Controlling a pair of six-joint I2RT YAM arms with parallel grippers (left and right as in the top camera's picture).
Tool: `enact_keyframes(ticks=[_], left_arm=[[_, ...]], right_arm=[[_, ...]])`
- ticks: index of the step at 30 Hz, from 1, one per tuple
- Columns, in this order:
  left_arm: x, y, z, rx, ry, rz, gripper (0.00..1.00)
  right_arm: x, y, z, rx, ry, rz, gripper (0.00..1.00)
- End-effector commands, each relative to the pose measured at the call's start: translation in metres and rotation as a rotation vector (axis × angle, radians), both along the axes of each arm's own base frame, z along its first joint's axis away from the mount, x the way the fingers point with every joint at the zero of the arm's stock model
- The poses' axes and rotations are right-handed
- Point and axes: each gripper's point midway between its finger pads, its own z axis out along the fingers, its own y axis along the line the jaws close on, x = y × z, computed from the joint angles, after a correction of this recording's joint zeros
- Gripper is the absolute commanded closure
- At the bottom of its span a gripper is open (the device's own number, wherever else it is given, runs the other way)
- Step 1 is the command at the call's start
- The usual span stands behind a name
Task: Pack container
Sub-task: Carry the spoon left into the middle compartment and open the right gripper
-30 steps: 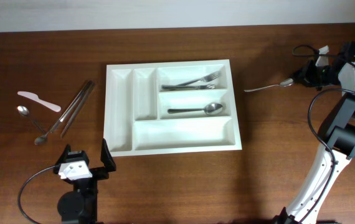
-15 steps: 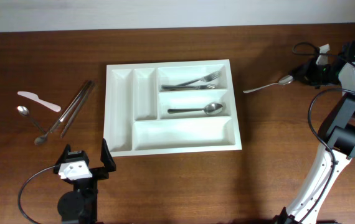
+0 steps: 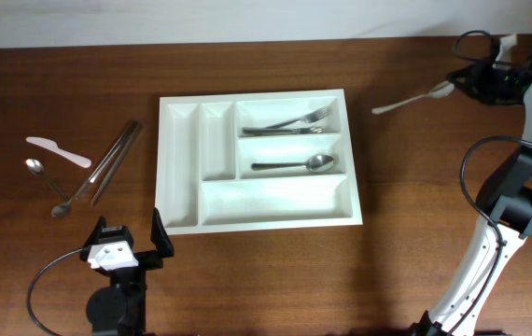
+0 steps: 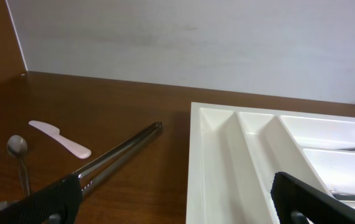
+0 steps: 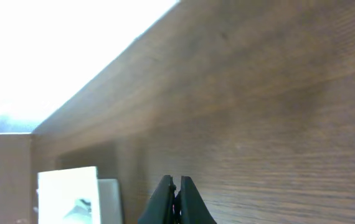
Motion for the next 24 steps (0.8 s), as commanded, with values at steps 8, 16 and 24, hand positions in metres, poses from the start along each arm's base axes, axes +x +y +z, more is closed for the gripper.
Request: enact_keyframes(ticks=[8,16,24], left_arm=[[0.0,-0.003,-0.001,0.015,-0.001,-0.016,0.01],[0.0,-0.003,-0.001,0.015,-0.001,-0.016,0.01],[0.0,-0.003,-0.001,0.015,-0.001,-0.016,0.01]], right_arm=[[-0.006,0.042,0.039,0.163,-0.044,0.119,0.96],[-0.02,0.116,0.052,0.024,0.008,0.27,0.96],[-0.032,0.184,0.051,-0.115,0.102,0.355,0.96]])
